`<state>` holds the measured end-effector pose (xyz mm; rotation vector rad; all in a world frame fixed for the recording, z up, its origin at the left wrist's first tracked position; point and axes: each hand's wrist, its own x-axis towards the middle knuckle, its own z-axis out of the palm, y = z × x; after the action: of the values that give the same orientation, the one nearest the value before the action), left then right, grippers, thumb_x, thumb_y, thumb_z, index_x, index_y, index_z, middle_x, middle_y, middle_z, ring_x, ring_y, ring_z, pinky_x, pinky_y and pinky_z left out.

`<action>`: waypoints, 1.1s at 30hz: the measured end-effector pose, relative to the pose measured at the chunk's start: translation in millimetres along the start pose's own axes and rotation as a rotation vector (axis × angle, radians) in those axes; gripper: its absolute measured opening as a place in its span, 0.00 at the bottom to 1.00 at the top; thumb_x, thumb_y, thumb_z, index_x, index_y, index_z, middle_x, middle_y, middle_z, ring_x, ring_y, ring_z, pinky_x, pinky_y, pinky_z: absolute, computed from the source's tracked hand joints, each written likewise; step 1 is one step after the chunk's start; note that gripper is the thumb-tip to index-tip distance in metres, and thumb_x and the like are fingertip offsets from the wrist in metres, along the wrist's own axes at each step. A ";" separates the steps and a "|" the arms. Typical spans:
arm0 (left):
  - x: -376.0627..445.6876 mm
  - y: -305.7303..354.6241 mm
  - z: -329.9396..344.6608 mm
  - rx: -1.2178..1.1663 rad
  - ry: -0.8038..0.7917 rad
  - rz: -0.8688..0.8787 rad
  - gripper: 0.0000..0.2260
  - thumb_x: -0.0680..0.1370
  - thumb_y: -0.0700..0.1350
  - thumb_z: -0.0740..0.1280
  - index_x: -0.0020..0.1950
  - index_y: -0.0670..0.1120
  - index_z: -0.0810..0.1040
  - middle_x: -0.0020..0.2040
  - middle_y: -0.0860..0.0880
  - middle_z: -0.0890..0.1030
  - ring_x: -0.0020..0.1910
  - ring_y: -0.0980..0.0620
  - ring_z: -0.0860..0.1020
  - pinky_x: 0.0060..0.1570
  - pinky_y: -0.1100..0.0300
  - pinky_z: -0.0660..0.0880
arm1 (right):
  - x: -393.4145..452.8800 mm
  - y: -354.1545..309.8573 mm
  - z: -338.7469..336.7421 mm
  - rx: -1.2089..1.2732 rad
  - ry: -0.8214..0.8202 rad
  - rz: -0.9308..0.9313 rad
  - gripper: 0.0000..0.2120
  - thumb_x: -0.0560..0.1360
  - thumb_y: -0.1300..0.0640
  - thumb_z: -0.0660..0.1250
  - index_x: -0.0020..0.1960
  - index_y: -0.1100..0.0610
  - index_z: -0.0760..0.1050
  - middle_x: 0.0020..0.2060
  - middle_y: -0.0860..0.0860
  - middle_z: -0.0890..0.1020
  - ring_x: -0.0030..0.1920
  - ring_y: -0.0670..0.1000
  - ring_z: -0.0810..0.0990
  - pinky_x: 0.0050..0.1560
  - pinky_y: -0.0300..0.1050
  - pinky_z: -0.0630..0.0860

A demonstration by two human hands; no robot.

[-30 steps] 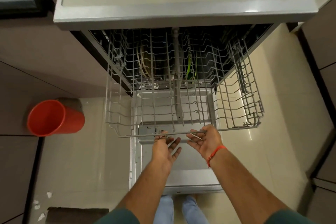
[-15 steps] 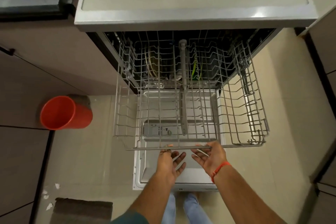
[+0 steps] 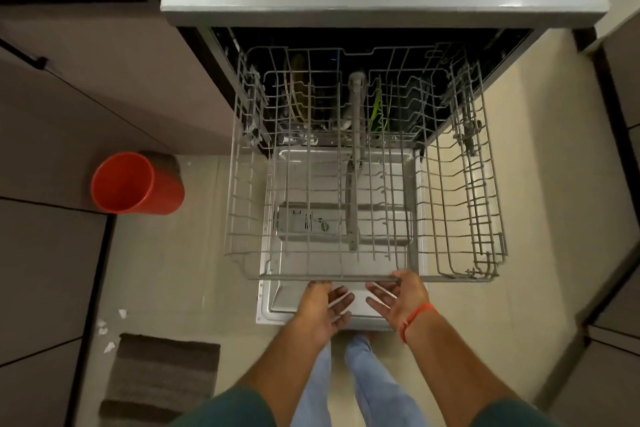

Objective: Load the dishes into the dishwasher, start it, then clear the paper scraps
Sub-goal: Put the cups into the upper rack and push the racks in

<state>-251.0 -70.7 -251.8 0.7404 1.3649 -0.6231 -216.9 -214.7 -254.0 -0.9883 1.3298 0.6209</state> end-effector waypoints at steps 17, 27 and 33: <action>-99.6 46.2 -39.3 0.065 -0.073 0.214 0.10 0.84 0.49 0.61 0.59 0.45 0.76 0.52 0.47 0.79 0.52 0.50 0.80 0.43 0.55 0.76 | -100.3 -28.3 14.1 -0.315 -0.083 -0.055 0.30 0.79 0.44 0.63 0.78 0.54 0.61 0.75 0.58 0.64 0.70 0.60 0.70 0.65 0.59 0.72; -193.3 80.3 -56.8 0.152 0.028 0.497 0.06 0.85 0.47 0.59 0.58 0.51 0.74 0.53 0.49 0.74 0.53 0.50 0.74 0.48 0.56 0.74 | -183.4 -81.7 53.8 -0.488 -0.297 -0.320 0.29 0.81 0.48 0.61 0.79 0.52 0.58 0.78 0.57 0.60 0.75 0.59 0.63 0.73 0.57 0.64; -243.2 108.2 -78.7 0.145 0.075 0.644 0.10 0.84 0.50 0.63 0.62 0.49 0.75 0.56 0.49 0.75 0.53 0.51 0.76 0.43 0.58 0.72 | -231.1 -88.1 104.6 -0.603 -0.416 -0.479 0.27 0.80 0.46 0.62 0.76 0.52 0.64 0.77 0.55 0.63 0.74 0.58 0.65 0.71 0.57 0.68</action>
<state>-245.1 51.9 -2.8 1.2587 1.0652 -0.1812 -130.5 -129.9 -14.3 -1.5050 0.5037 0.8156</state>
